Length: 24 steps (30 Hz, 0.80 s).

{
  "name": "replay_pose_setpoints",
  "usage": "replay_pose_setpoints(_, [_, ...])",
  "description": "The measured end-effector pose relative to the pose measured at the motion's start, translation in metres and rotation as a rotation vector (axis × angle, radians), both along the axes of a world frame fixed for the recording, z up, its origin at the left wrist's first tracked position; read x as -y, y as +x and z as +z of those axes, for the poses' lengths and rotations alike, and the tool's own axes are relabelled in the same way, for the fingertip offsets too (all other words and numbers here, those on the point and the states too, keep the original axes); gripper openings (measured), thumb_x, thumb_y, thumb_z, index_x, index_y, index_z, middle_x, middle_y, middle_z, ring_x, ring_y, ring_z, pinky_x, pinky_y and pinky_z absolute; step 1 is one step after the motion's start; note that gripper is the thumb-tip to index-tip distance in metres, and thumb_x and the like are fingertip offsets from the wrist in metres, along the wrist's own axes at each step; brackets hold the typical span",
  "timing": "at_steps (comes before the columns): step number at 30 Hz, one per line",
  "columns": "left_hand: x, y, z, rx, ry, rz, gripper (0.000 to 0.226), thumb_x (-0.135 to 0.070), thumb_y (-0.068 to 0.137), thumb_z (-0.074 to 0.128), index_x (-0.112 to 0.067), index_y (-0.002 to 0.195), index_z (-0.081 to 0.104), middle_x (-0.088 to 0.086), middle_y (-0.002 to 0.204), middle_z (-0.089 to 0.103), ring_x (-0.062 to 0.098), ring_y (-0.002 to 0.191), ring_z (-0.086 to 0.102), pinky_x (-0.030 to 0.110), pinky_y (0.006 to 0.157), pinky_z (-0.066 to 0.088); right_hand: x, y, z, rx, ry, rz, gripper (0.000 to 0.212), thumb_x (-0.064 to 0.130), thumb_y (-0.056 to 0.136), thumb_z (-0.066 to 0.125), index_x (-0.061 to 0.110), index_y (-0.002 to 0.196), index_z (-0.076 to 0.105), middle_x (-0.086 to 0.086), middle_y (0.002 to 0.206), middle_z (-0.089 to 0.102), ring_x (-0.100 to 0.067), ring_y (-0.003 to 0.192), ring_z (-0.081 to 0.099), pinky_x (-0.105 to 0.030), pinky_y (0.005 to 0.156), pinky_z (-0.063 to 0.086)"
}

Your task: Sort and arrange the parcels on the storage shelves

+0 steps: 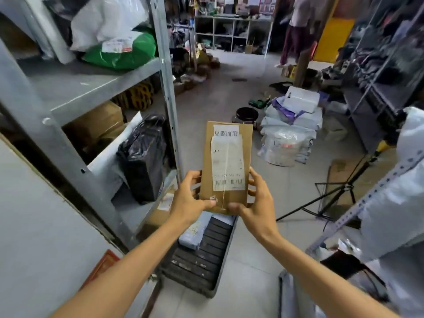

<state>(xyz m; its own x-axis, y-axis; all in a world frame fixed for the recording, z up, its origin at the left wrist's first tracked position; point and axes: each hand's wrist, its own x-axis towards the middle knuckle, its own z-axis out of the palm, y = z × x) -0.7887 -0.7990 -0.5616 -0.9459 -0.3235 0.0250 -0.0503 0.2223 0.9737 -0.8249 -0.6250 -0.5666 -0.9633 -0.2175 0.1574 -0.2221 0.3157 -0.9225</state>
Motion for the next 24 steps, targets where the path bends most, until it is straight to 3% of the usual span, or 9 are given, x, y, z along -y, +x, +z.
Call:
replay_pose_setpoints(5, [0.031,-0.034,-0.063,0.148,0.054,-0.001,0.068,0.006,0.062,0.084,-0.035,0.105,0.049,-0.011,0.111,0.061,0.015,0.110,0.060,0.038,0.096,0.052,0.032,-0.034,-0.066,0.150,0.051,0.001,0.097,0.000,0.065,0.080,0.029,0.145,0.032,0.003,0.130,0.049,-0.013,0.115,0.053,-0.042,0.089,0.055])
replay_pose_setpoints(10, [0.079,-0.075,-0.119,0.286,0.096,-0.021,0.069,0.008,0.062,0.083,-0.030,0.106,0.046,0.004,0.120,0.058,0.022,0.116,0.056,0.040,0.100,0.049,0.080,-0.073,-0.124,0.304,0.105,0.026,0.097,0.019,0.059,0.077,0.029,0.145,0.033,0.003,0.131,0.052,-0.014,0.120,0.052,-0.042,0.094,0.053])
replay_pose_setpoints(15, [0.115,-0.108,-0.171,0.417,0.120,-0.006,0.071,0.010,0.063,0.082,-0.018,0.118,0.048,0.006,0.121,0.058,0.023,0.113,0.059,0.030,0.088,0.052,0.117,-0.108,-0.183,0.385,0.133,0.034,0.094,0.012,0.058,0.076,0.029,0.141,0.036,0.006,0.132,0.054,-0.013,0.123,0.052,-0.044,0.097,0.051])
replay_pose_setpoints(19, [0.118,-0.132,-0.207,0.545,0.115,-0.037,0.067,0.008,0.068,0.079,-0.024,0.118,0.048,-0.006,0.113,0.059,0.020,0.113,0.059,0.037,0.091,0.054,0.121,-0.120,-0.223,0.479,0.132,-0.026,0.089,0.009,0.061,0.073,0.030,0.139,0.036,0.005,0.132,0.052,-0.013,0.122,0.051,-0.043,0.094,0.052])
replay_pose_setpoints(24, [0.107,-0.171,-0.259,0.612,0.095,-0.147,0.067,0.008,0.072,0.076,-0.031,0.118,0.048,-0.022,0.108,0.053,0.010,0.110,0.053,0.026,0.089,0.051,0.112,-0.146,-0.283,0.599,0.120,-0.119,0.087,0.022,0.059,0.077,0.024,0.137,0.039,0.006,0.125,0.056,-0.013,0.115,0.056,-0.043,0.088,0.055])
